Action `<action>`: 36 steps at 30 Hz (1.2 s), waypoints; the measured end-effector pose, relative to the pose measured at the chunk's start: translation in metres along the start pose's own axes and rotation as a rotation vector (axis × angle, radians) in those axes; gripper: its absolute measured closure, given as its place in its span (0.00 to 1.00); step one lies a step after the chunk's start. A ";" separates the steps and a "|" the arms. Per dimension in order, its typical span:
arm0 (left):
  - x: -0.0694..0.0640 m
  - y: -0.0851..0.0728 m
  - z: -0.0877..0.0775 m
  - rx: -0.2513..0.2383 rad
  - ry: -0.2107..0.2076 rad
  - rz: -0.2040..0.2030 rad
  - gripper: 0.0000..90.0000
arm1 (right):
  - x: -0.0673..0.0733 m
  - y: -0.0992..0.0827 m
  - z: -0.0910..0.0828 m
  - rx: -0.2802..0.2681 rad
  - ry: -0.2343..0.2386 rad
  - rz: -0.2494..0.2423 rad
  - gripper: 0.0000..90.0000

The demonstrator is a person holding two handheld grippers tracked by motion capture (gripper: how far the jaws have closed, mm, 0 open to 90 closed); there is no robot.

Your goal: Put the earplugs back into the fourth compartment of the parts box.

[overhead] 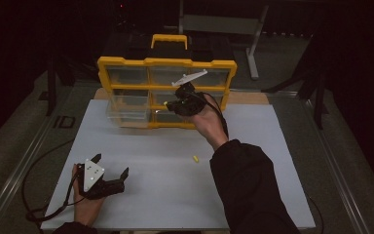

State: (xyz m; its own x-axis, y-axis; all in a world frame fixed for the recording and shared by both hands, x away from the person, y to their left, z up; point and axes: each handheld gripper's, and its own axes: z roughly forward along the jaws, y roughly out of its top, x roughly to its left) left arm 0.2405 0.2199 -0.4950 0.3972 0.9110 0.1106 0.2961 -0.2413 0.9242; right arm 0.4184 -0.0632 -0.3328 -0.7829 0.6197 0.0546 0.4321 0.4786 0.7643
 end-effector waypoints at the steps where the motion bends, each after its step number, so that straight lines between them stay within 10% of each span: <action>1: 0.000 0.000 0.000 0.000 0.001 0.000 0.00 | 0.001 0.001 0.001 0.000 0.002 -0.003 0.96; 36: 0.001 0.000 0.000 0.002 0.004 0.005 0.00 | 0.041 0.038 0.044 -0.024 0.067 -0.024 0.94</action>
State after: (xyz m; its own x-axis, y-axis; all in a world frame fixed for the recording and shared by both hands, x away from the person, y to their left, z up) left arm 0.2406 0.2212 -0.4947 0.3949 0.9113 0.1167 0.2963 -0.2465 0.9227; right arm 0.4222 0.0076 -0.3302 -0.8216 0.5646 0.0786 0.4026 0.4770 0.7813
